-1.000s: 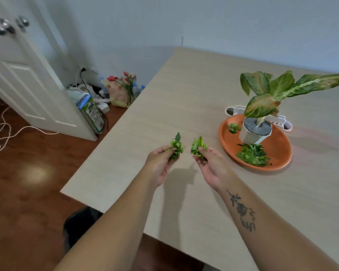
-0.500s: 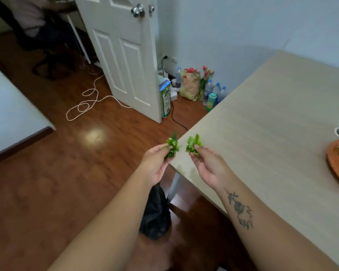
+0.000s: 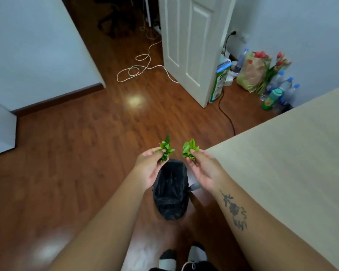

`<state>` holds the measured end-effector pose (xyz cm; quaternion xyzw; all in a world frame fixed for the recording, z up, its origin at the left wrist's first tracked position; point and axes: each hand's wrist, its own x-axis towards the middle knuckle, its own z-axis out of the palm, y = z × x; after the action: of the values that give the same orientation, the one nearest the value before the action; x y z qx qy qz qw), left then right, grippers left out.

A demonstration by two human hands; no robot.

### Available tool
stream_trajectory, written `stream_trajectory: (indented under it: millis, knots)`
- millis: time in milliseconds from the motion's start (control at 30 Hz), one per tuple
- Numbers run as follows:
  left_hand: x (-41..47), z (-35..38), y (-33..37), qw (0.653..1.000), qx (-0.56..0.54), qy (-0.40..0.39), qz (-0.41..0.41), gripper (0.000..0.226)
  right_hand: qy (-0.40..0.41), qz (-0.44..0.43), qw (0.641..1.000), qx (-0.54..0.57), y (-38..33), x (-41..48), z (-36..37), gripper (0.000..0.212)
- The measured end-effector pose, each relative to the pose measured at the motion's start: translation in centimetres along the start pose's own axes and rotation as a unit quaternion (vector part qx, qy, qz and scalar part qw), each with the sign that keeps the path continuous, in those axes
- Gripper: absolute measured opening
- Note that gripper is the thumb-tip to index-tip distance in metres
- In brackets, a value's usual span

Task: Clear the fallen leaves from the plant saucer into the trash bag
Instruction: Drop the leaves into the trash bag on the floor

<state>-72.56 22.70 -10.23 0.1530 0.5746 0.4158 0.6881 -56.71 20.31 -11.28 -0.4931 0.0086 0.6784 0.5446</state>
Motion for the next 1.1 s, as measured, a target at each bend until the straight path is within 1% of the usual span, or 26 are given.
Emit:
stream_trajectory:
  millis: [100, 200, 333, 467, 533, 633, 767, 833, 900, 967, 1100]
  knots:
    - [1.9, -0.8, -1.7, 0.999, 0.001, 0.038, -0.01, 0.01, 0.001, 0.026, 0.999, -0.019, 1.3, 2.9, -0.6, 0.009]
    - [5.3, -2.2, -5.1, 0.997, -0.001, 0.073, -0.024, 0.008, 0.0, 0.053, 0.998, -0.038, 3.5, 7.0, -1.9, 0.006]
    - [9.3, -4.3, -9.8, 0.995, 0.009, 0.089, -0.037, 0.01, 0.027, 0.069, 0.995, -0.073, 7.1, 11.9, -4.6, 0.006]
    - [13.2, -5.8, -14.1, 0.993, -0.002, 0.105, -0.048, 0.006, 0.046, 0.074, 0.991, -0.102, 10.7, 16.1, -7.5, 0.006]
    - [15.0, -6.6, -15.9, 0.992, 0.015, 0.117, -0.053, 0.005, 0.055, 0.077, 0.989, -0.116, 12.4, 17.9, -8.5, 0.006]
    - [17.9, -7.9, -18.4, 0.987, 0.052, 0.137, -0.062, 0.005, 0.065, 0.084, 0.986, -0.127, 14.8, 20.2, -9.9, 0.013]
    - [20.8, -9.0, -20.9, 0.984, 0.09, 0.135, -0.08, 0.003, 0.067, 0.105, 0.982, -0.141, 16.5, 22.5, -11.2, 0.009]
    - [21.6, -9.3, -21.6, 0.98, 0.123, 0.132, -0.086, 0.011, 0.042, 0.132, 0.977, -0.163, 16.7, 23.3, -11.7, 0.015]
    - [22.0, -9.5, -21.7, 0.974, 0.156, 0.137, -0.092, 0.023, 0.028, 0.149, 0.97, -0.188, 16.8, 23.7, -12.0, 0.031]
    - [22.1, -9.7, -21.9, 0.973, 0.16, 0.137, -0.096, 0.029, 0.031, 0.15, 0.968, -0.199, 17.0, 24.0, -12.4, 0.042]
    - [22.0, -9.8, -21.8, 0.971, 0.174, 0.15, -0.059, 0.024, 0.054, 0.126, 0.958, -0.252, 17.0, 24.1, -12.7, 0.04]
